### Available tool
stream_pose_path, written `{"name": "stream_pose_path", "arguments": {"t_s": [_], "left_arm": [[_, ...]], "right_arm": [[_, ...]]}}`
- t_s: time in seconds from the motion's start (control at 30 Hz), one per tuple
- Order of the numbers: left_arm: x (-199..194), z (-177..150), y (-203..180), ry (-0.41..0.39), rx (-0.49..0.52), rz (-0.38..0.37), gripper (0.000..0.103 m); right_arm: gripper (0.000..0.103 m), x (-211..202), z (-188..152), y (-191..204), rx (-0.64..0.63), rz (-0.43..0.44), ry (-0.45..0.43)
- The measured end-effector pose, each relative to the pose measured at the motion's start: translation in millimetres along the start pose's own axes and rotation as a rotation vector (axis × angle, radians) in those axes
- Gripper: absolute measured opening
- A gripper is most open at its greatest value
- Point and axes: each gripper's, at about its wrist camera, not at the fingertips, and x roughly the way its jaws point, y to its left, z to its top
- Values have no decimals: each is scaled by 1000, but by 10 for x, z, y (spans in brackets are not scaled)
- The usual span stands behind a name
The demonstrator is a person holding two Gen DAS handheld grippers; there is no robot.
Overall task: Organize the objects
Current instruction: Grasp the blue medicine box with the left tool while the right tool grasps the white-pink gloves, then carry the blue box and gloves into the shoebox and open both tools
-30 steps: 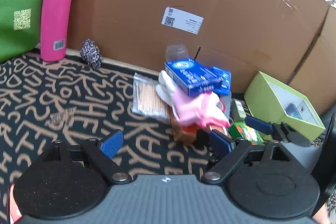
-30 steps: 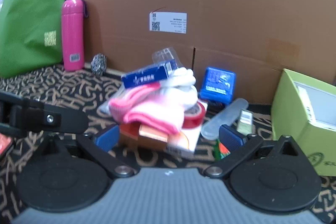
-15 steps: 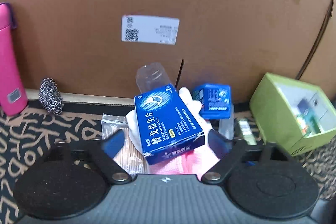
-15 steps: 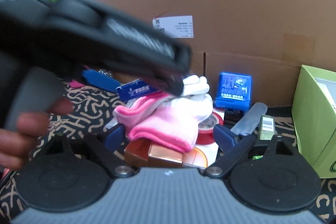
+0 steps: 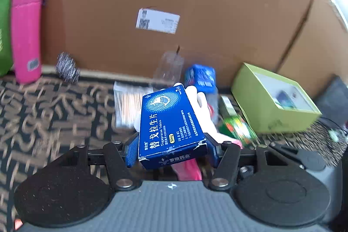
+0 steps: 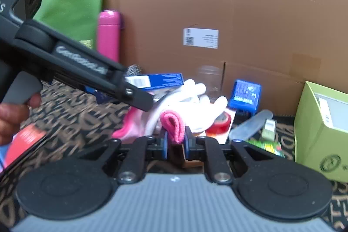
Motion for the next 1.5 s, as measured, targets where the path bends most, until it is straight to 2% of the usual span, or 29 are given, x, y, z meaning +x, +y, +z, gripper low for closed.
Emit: {"name": "stream_pose_path", "arguments": {"t_s": [0.17, 0.27, 0.3, 0.33, 0.37, 0.4, 0.43, 0.5, 0.6, 0.7, 0.8, 0.87, 0.9, 0.93, 0.97, 1.07, 1.1, 1.13, 1.27, 1.3, 1.4, 1.5], "left_arm": [[-267, -550, 49, 77, -11, -13, 63], [-326, -773, 94, 120, -27, 52, 64], [-349, -803, 113, 118, -37, 63, 68], [-378, -827, 134, 106, -47, 66, 73], [-390, -811, 147, 89, -55, 68, 74], [-390, -787, 154, 73, -56, 73, 76], [-379, -759, 155, 63, -52, 84, 79], [-346, -727, 143, 50, -29, 109, 81], [-276, -714, 154, 69, 6, 143, 81], [-297, -741, 200, 84, 31, 125, 78], [-336, -741, 266, 71, 17, 163, 78], [-316, -719, 332, 78, -12, 170, 78], [-302, -713, 354, 85, -30, 165, 78], [-294, -710, 369, 90, -46, 153, 78], [-290, -705, 369, 89, -51, 143, 78], [-248, -695, 307, 81, -31, 155, 81], [-216, -692, 285, 84, -19, 166, 81], [-187, -692, 267, 86, 0, 175, 82], [-107, -712, 180, 95, 108, 199, 82], [-95, -723, 164, 96, 134, 193, 80], [-96, -751, 100, 89, 195, 208, 58], [-106, -731, 79, 99, 175, 162, 58]], "right_arm": [[14, -464, -264, 170, -75, 41, 78], [16, -624, -393, 228, -96, 27, 165], [28, -642, -407, 224, -80, 31, 199], [55, -672, -410, 220, -51, 41, 210], [72, -699, -410, 211, -19, 48, 201], [97, -711, -392, 209, 16, 57, 182], [101, -723, -378, 213, 35, 61, 162], [102, -671, -322, 232, 48, 45, 142], [103, -498, -277, 239, 104, -12, 170], [103, -284, -263, 198, 219, 12, 196], [103, -136, -241, 157, 315, 46, 193], [103, -68, -234, 164, 331, 47, 177], [100, -50, -241, 186, 308, 43, 164], [90, -24, -251, 215, 270, 22, 166], [85, 10, -275, 256, 234, -1, 175], [55, -34, -327, 277, 169, -41, 169], [39, -63, -319, 268, 158, -51, 165], [32, -88, -324, 245, 155, -55, 164], [17, -221, -369, 173, 168, -37, 162], [15, -262, -370, 168, 166, -35, 155], [14, -418, -342, 164, 159, -37, 128], [14, -575, -293, 120, 161, -42, 94]]}}
